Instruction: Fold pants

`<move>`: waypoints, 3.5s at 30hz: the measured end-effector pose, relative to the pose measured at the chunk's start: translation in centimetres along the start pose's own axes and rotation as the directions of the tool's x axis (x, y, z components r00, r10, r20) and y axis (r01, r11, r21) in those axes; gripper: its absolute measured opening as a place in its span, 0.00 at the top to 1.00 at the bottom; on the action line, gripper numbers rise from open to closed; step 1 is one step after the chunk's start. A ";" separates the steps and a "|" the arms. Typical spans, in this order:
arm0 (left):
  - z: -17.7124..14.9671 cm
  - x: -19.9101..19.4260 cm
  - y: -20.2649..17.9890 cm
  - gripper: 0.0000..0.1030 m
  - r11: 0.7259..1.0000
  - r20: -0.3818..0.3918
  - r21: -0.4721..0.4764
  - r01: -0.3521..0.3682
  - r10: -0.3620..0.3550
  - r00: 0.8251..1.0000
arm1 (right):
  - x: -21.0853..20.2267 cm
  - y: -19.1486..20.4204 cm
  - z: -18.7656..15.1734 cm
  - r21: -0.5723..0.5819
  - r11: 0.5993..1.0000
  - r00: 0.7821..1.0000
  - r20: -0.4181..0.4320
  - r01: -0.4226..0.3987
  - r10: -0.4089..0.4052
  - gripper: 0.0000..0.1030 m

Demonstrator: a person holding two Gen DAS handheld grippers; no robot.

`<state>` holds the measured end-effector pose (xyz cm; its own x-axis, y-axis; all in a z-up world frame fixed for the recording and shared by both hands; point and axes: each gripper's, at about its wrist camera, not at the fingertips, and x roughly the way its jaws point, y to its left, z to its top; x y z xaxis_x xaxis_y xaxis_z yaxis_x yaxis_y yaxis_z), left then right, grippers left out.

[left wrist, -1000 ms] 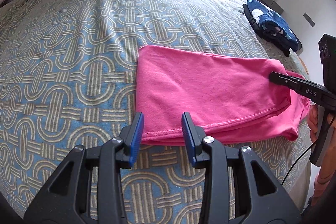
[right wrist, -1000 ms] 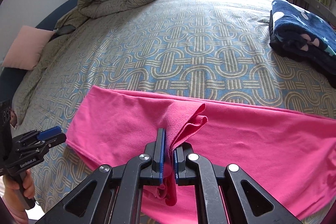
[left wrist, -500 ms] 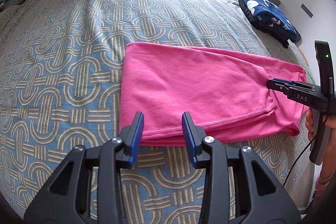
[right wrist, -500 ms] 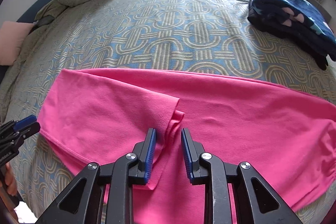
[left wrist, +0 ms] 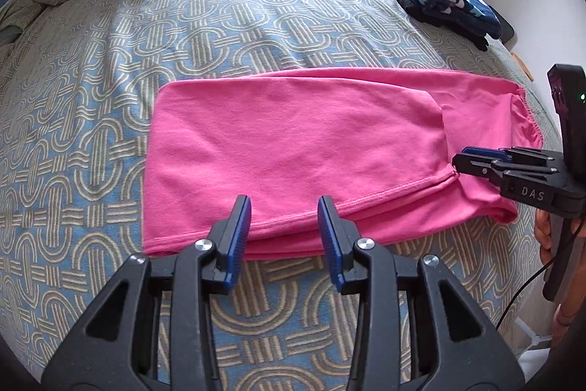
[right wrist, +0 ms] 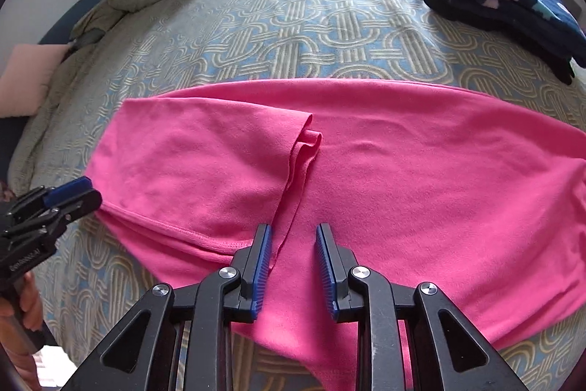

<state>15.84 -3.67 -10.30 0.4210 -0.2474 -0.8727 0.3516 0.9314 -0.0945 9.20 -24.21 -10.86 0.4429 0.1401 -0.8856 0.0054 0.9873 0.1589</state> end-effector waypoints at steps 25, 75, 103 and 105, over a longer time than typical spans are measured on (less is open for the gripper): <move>3.9 2.3 -18.1 0.52 0.947 -0.053 0.307 0.095 -0.082 0.995 | -10.8 -25.0 -11.2 0.642 0.762 0.970 0.230 -0.088 -0.082 0.50; 2.6 -1.0 0.4 0.39 0.930 0.020 -0.205 0.305 -0.307 0.951 | -11.7 -0.3 0.8 -0.107 0.975 0.857 0.502 0.195 -0.116 0.91; 4.9 5.4 -5.3 0.35 0.812 -0.086 -0.260 0.523 -0.559 0.825 | -2.8 6.6 -5.5 -0.400 0.907 0.962 0.273 0.133 -0.021 0.91; 5.0 5.4 -5.7 0.70 0.825 -0.091 -0.239 0.512 -0.544 0.834 | -2.8 6.7 -6.0 -0.419 0.897 0.963 0.269 0.140 -0.024 0.91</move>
<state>20.25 -11.62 -12.04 0.0835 -0.6885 -0.7204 0.3061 0.7057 -0.6390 2.66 -17.57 -9.93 0.6673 0.0907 -0.7393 -0.3091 0.9368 -0.1641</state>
